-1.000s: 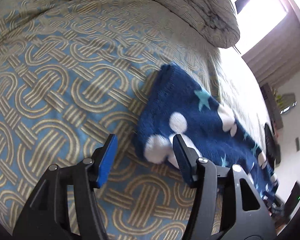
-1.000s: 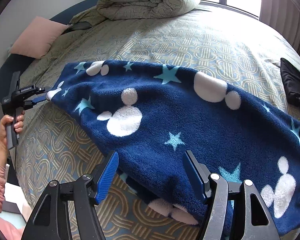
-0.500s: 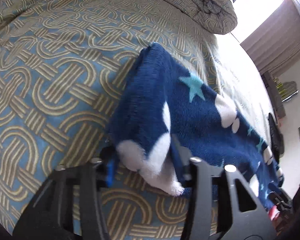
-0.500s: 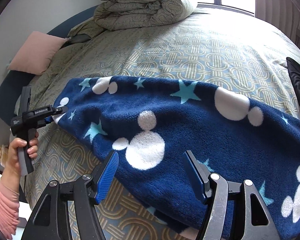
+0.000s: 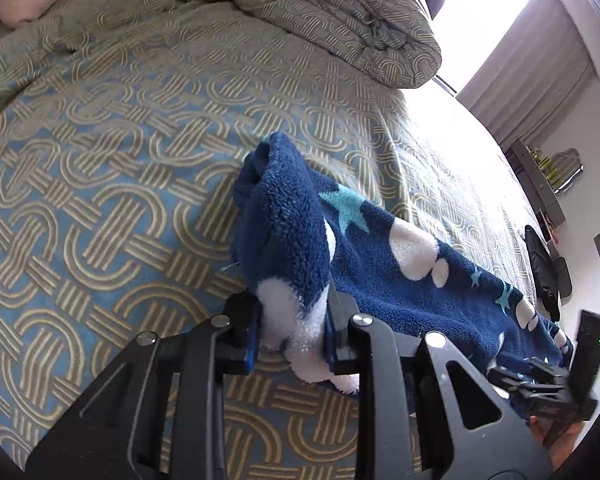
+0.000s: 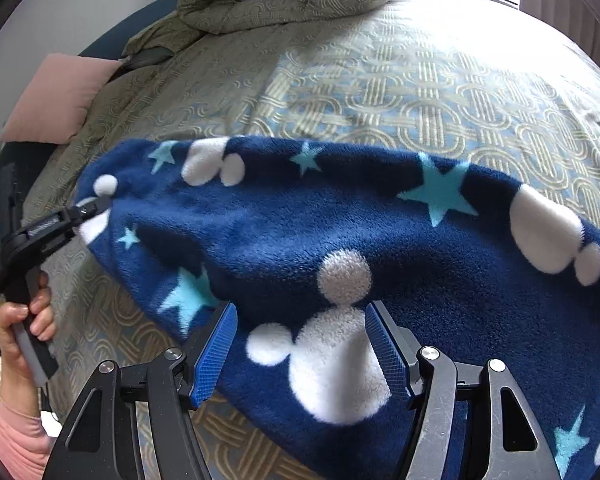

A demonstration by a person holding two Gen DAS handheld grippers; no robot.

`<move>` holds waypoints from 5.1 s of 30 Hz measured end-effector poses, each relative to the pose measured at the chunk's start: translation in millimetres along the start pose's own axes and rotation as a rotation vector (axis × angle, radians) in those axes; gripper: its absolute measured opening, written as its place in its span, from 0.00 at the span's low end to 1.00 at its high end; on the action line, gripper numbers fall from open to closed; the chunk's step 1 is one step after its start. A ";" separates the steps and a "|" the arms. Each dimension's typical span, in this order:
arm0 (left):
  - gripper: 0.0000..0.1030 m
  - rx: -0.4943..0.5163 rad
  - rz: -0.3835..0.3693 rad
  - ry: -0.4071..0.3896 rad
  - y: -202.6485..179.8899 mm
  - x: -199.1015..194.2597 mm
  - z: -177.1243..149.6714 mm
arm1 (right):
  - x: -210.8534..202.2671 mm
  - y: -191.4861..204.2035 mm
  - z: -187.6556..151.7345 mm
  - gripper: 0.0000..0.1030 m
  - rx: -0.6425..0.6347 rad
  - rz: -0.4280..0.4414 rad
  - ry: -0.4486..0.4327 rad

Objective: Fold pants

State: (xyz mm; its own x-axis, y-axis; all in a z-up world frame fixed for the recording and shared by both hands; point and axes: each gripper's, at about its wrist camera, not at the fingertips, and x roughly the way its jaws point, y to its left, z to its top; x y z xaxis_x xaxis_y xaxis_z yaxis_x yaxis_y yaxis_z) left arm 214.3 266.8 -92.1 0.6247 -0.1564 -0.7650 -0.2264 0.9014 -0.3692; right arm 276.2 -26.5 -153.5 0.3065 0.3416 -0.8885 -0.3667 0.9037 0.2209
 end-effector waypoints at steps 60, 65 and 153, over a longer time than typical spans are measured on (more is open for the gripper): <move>0.52 0.570 -0.060 0.114 -165.6 -4.5 -129.2 | -62.4 -113.2 -0.7 0.14 0.357 0.235 -0.058; 0.52 0.576 -0.025 0.116 -162.4 -0.6 -132.4 | -103.2 -99.5 -2.5 0.14 0.273 0.235 -0.152; 0.70 0.725 -0.310 0.306 -371.8 36.4 -200.5 | -204.1 -381.9 -225.1 0.22 0.953 -0.065 -0.471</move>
State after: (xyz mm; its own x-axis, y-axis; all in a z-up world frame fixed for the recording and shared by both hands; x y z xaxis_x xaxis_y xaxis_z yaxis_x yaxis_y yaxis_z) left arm 171.3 -155.0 -88.4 0.3259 -0.4477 -0.8327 0.5227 0.8192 -0.2359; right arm 156.0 -499.4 -147.1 0.6849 0.1665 -0.7094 0.4389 0.6829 0.5840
